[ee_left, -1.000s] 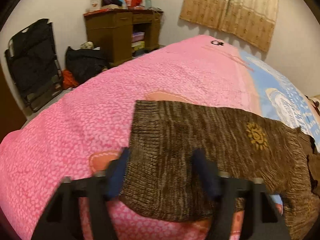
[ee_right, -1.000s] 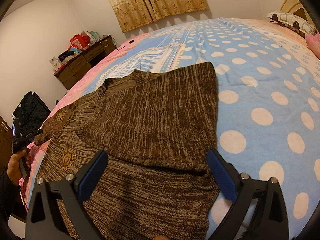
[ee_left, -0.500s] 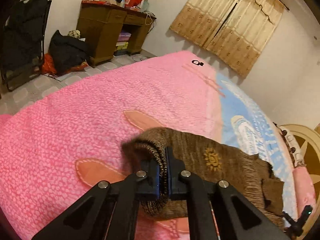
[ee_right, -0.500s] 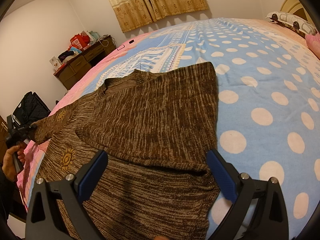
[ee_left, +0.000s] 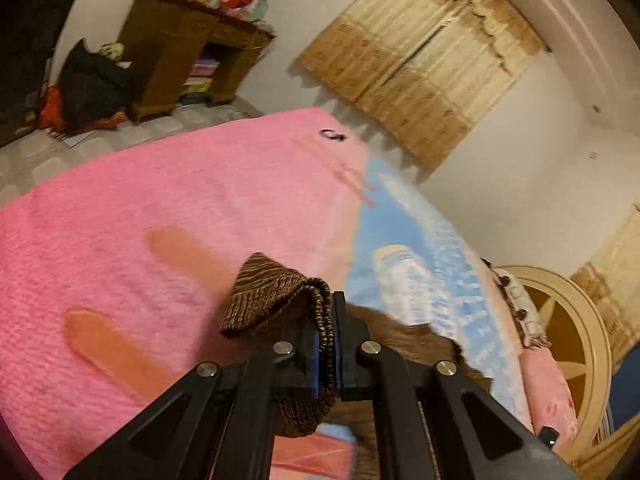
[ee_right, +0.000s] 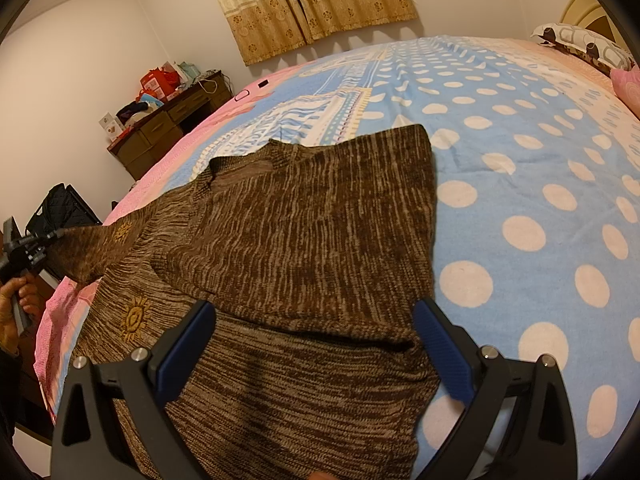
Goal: Fold small clothes
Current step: 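Lift the sleeve with the left tool and fold it across the sweater body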
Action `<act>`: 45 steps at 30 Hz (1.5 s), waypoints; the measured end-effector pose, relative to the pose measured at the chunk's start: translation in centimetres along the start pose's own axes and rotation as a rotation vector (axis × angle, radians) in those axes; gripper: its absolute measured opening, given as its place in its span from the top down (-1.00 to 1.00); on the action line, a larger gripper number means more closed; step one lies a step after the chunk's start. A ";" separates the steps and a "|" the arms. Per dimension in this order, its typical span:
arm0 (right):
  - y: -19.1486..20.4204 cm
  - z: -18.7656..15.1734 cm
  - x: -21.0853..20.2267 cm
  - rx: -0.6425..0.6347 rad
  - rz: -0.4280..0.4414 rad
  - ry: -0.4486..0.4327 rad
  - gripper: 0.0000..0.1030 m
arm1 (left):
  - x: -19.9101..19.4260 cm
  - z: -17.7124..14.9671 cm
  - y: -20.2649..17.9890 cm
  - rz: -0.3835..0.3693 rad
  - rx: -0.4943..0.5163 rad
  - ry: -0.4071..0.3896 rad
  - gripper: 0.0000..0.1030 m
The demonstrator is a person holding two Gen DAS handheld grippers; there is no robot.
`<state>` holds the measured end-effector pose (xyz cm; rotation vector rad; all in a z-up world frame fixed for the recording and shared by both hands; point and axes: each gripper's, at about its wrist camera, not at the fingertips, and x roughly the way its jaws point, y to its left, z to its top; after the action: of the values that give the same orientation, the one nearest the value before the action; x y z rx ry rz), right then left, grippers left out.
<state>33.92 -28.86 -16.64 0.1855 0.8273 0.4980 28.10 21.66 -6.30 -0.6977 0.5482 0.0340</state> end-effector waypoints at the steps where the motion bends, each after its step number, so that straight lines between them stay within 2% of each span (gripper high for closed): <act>1: 0.0 0.0 0.0 0.000 0.000 0.000 -0.97 | 0.1 0.1 -0.7 -0.015 0.005 0.000 0.93; 12: 0.0 0.1 0.0 0.006 0.008 -0.004 -0.97 | 2.7 -0.7 -10.0 -0.186 0.090 0.031 0.93; 20: 0.1 0.0 -0.1 0.007 0.009 -0.004 -0.97 | 5.8 -3.3 -15.4 -0.247 0.164 0.100 0.93; 29: 0.2 0.0 0.0 0.006 0.009 -0.003 -0.99 | 10.1 -9.2 -19.6 -0.228 0.254 0.205 0.93; 35: 0.2 0.0 0.1 0.005 0.008 -0.003 -1.00 | 13.2 -13.4 -20.8 -0.187 0.324 0.272 0.93; 42: 0.4 0.0 0.4 0.000 0.006 0.002 -1.00 | 14.9 -17.2 -22.5 -0.155 0.460 0.314 0.92; 45: 0.3 0.0 0.4 -0.001 0.006 0.003 -1.00 | 15.2 -18.1 -23.1 -0.106 0.533 0.325 0.90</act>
<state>33.99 -28.40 -16.78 0.1865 0.8296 0.5039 37.48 -9.63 -11.30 -0.2071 0.7917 -0.3199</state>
